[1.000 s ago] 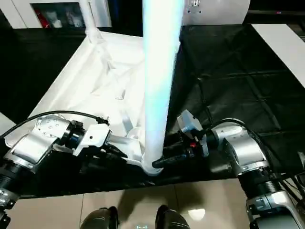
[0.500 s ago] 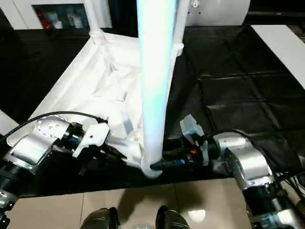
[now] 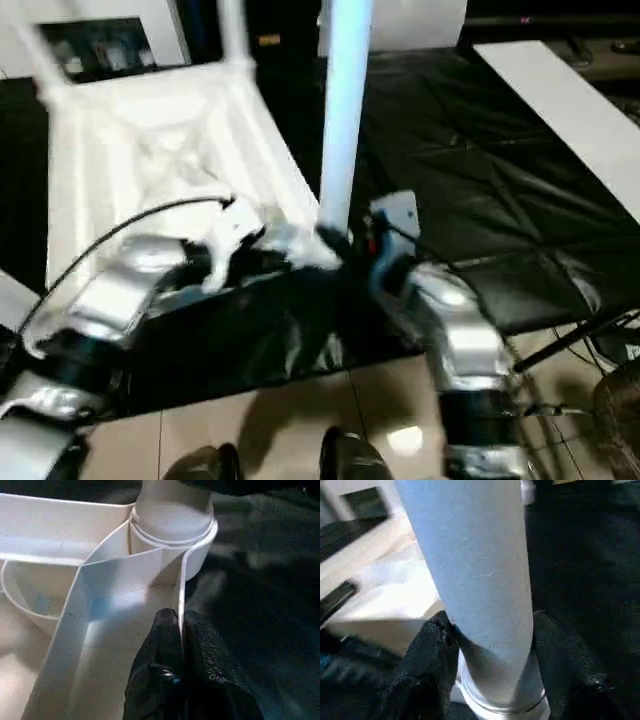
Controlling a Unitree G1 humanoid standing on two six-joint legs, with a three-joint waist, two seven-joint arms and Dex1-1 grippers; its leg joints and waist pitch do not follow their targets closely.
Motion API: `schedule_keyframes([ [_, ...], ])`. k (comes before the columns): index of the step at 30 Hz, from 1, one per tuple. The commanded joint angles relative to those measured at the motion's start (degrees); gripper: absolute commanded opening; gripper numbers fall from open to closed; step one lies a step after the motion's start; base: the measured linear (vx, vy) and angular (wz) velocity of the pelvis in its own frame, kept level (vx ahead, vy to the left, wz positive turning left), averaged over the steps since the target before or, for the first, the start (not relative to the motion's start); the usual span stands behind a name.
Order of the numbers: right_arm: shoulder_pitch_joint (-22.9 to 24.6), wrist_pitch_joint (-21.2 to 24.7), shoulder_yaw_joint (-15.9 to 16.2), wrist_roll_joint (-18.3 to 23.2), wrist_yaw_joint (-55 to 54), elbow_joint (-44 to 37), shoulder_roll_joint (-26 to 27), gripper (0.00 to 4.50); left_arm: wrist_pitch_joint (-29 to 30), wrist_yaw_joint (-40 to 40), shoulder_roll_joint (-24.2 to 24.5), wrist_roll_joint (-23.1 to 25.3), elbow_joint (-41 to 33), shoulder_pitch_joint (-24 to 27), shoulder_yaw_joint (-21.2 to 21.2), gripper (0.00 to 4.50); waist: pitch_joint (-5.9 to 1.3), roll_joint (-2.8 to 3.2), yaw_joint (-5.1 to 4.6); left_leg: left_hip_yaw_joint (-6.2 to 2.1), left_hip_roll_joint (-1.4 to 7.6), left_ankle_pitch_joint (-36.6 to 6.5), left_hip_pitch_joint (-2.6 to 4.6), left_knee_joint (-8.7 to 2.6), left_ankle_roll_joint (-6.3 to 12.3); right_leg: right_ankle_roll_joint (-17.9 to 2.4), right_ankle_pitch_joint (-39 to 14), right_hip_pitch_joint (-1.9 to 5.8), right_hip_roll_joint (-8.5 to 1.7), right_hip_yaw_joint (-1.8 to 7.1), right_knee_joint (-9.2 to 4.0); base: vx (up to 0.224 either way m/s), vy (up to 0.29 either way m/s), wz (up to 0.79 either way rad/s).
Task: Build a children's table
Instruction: Rotate leg to tighten
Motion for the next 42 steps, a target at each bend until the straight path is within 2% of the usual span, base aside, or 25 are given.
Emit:
schedule_keyframes([
  [1, -0.4, 2.4, 5.3, -0.5, -5.9, 2.0, 6.8, 1.98, 0.5, 4.3, -6.4, -2.0, -0.4, -2.3, -1.8, 0.00, -4.26, -0.37, 0.38, -1.61, 3.17, -6.6, -0.06, -3.49, 4.55, -6.7, -22.7, 2.79, -5.82, 4.07, -4.88, 0.000, 0.000, 0.00],
  [2, -0.5, 2.3, 4.7, -1.0, -9.1, 2.2, 8.6, 1.98, 0.7, 5.6, -7.2, -1.5, -0.2, -2.6, -1.8, 0.00, -4.35, -0.46, 0.39, -1.59, 3.06, -6.2, -0.12, -3.45, 4.60, -6.8, -22.0, 2.89, -5.83, 4.13, -4.75, 0.000, 0.000, 0.00],
  [4, -0.1, 1.8, 4.7, -1.9, -12.0, 1.8, 10.4, 1.98, 0.7, 6.7, -8.2, -1.2, -0.2, -2.8, -1.9, 0.00, -4.64, -0.33, 0.66, -1.50, 3.04, -3.0, -0.38, -3.42, 5.62, -8.0, -15.7, 3.32, -5.77, 4.32, -3.96, 0.000, 0.000, 0.00],
  [5, 0.3, 1.2, 4.6, -1.8, -12.3, 1.4, 10.9, 2.53, 0.6, 6.7, -8.3, -1.2, -0.4, -2.7, -2.0, 0.00, -4.71, -0.31, 0.69, -1.50, 3.05, -2.1, -0.45, -3.40, 6.16, -8.4, -13.6, 3.44, -5.72, 4.35, -3.71, 0.068, -0.022, 0.03],
  [6, 0.8, 0.2, 4.0, -1.5, -12.9, 0.8, 11.3, 2.67, 0.9, 6.4, -8.0, -1.3, -1.0, -2.5, -2.4, 0.00, -4.76, -0.25, 0.77, -1.45, 3.06, -1.1, -0.52, -3.36, 7.24, -9.1, -10.8, 3.52, -5.74, 4.38, -3.46, 0.000, 0.000, 0.00],
  [9, 1.6, -1.6, 2.1, -1.2, -12.9, -0.2, 10.7, 2.88, 0.7, 4.5, -6.3, -0.8, -2.2, -1.6, -3.3, 0.00, -4.77, 0.05, 0.97, -1.44, 3.15, -0.1, -0.65, -3.25, 8.87, -9.8, -8.9, 3.69, -5.77, 4.29, -3.26, 0.000, 0.000, 0.00],
  [11, 1.6, -1.9, 1.9, -1.2, -12.6, -0.3, 10.2, 3.03, 0.6, 4.1, -5.9, -0.7, -2.3, -1.4, -3.4, 0.00, -4.74, 0.08, 1.04, -1.44, 3.26, -0.4, -0.64, -3.23, 9.01, -9.9, -8.8, 3.62, -5.80, 4.31, -3.24, 0.000, 0.000, 0.00],
  [12, 2.2, -3.6, 0.9, -1.3, -10.4, -0.9, 7.8, 3.12, -0.9, 2.6, -4.3, -0.4, -2.7, -0.6, -3.5, 0.00, -4.76, 0.04, 1.17, -1.49, 3.33, -0.9, -0.59, -3.22, 9.06, -9.9, -8.8, 3.67, -5.78, 4.30, -3.19, 0.000, 0.000, 0.00],
  [14, 2.6, -4.3, 0.7, -0.9, -8.6, -1.4, 6.3, 3.32, -1.1, 1.9, -3.6, -0.5, -3.0, -0.2, -3.5, 0.00, -4.69, 0.04, 1.26, -1.40, 3.36, -1.3, -0.56, -3.19, 9.15, -10.1, -8.8, 3.65, -5.80, 4.37, -3.21, 0.000, 0.000, 0.00],
  [17, 3.5, -5.5, 0.2, 0.8, -3.5, -2.7, 2.5, 3.50, -1.9, -0.1, -1.7, -0.9, -3.6, 0.7, -3.5, 0.00, -4.72, -0.10, 1.44, -1.38, 3.29, -1.4, -0.64, -3.14, 9.38, -9.9, -9.0, 3.89, -5.74, 4.37, -3.16, 0.000, 0.000, 0.00],
  [21, 5.2, -6.6, -0.6, 4.2, 8.3, -4.5, -5.4, 3.95, -4.9, -3.6, 1.7, -1.2, -3.3, 1.9, -3.6, 0.00, -4.78, -0.11, 1.91, -1.38, 3.28, -0.8, -0.88, -2.91, 10.67, -9.7, -9.1, 3.92, -5.70, 4.23, -3.18, 0.000, 0.000, 0.00],
  [22, 5.2, -6.6, -0.6, 4.2, 8.3, -4.5, -5.4, 3.95, -4.9, -3.6, 1.7, -1.2, -3.3, 1.9, -3.6, 0.00, -4.74, -0.15, 1.92, -1.36, 3.33, -0.8, -0.88, -2.90, 10.66, -9.6, -9.5, 3.84, -5.66, 4.23, -3.24, 0.000, 0.000, 0.00],
  [25, 6.3, -6.2, -0.8, 7.4, 19.5, -4.8, -13.0, 4.12, -6.2, -6.5, 4.4, -1.9, -3.3, 2.4, -4.0, 0.00, -4.58, -0.38, 2.06, -1.29, 3.15, -2.6, -0.97, -2.80, 10.66, -8.4, -13.3, 3.96, -5.66, 4.16, -3.69, 0.000, 0.000, 0.00],
  [27, 6.3, -7.4, -1.1, 7.8, 25.3, -3.7, -17.9, 4.41, -8.7, -9.9, 6.2, -2.7, -3.4, 2.9, -4.5, 0.00, -4.60, -0.39, 2.17, -1.38, 3.13, -3.3, -0.89, -2.79, 10.42, -7.7, -16.0, 3.93, -5.63, 4.01, -3.97, 0.000, 0.000, 0.00],
  [31, 6.4, -6.7, -1.0, 9.7, 32.1, -3.2, -22.6, 4.46, -10.7, -14.0, 8.2, -3.2, -4.0, 3.5, -5.3, 0.00, -4.68, -0.59, 2.23, -1.39, 3.12, -3.2, -0.86, -2.70, 10.47, -7.8, -17.0, 3.77, -5.56, 3.94, -4.01, 0.000, 0.000, 0.00],
  [33, 6.5, -5.8, -0.4, 11.3, 36.8, -3.3, -25.7, 4.46, -12.3, -15.9, 9.3, -3.5, -3.7, 3.5, -5.9, 0.00, -4.82, -0.54, 2.43, -1.43, 3.27, -2.4, -0.74, -2.59, 11.29, -8.2, -15.6, 3.65, -5.45, 3.95, -3.81, 0.000, 0.000, 0.00],
  [37, 6.7, -4.3, -0.1, 13.1, 40.7, -3.8, -28.3, 4.46, -14.1, -14.5, 9.7, -2.5, -2.3, 2.8, -5.9, 0.00, -4.84, -0.55, 2.90, -1.47, 3.48, -1.5, -0.74, -2.46, 12.22, -9.3, -13.5, 3.54, -5.45, 3.85, -3.52, 0.000, 0.000, 0.00],
  [40, 7.0, 2.1, -0.5, 18.5, 43.6, -7.4, -30.0, 4.46, -13.2, -7.7, 7.6, -1.4, 0.2, 1.3, -3.7, 0.00, -4.68, -0.72, 3.23, -1.48, 3.33, -2.0, -0.79, -2.51, 12.00, -8.8, -15.4, 3.75, -5.43, 3.77, -3.82, 0.000, 0.000, 0.00],
  [41, 7.0, 2.1, -0.5, 18.5, 43.6, -7.4, -30.0, 4.46, -13.2, -7.7, 7.6, -1.4, 0.2, 1.3, -3.7, 0.00, -4.66, -0.77, 3.29, -1.47, 3.30, -2.3, -0.82, -2.49, 11.89, -8.5, -16.1, 3.74, -5.35, 3.70, -3.94, 0.000, 0.000, 0.00],
  [42, 7.1, 4.8, -0.9, 21.0, 44.3, -9.1, -30.4, 4.46, -12.2, -8.2, 7.1, -2.4, -0.3, 1.3, -3.1, 0.00, -4.48, -0.81, 3.30, -1.51, 3.23, -3.0, -0.78, -2.61, 11.38, -7.6, -18.6, 3.70, -5.42, 3.59, -4.24, 0.000, 0.000, 0.00],
])
